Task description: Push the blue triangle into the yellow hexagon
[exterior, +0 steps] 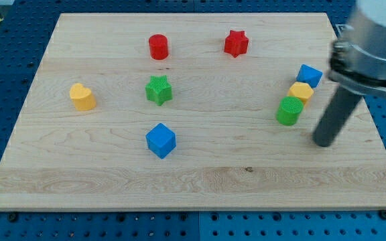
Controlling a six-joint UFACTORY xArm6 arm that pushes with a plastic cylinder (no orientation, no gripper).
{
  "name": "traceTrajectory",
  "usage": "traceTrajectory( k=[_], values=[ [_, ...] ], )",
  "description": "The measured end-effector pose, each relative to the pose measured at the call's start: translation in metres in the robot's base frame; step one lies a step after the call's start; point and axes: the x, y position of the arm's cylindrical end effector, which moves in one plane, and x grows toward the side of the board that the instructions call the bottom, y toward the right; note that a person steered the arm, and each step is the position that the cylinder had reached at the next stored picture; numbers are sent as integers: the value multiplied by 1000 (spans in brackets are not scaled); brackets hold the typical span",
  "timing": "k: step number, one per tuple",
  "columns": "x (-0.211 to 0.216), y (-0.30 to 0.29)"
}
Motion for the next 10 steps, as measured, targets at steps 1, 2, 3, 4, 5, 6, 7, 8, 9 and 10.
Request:
traceTrajectory(
  k=[1,2,3,4,5,6,7,8,9,10],
  values=[
    [-25,35],
    [-81,55],
    [-113,60],
    [-134,40],
    [-140,30],
    [-140,0],
    [-140,-6],
    [-140,-17],
    [-141,-27],
    [-154,-23]
  ],
)
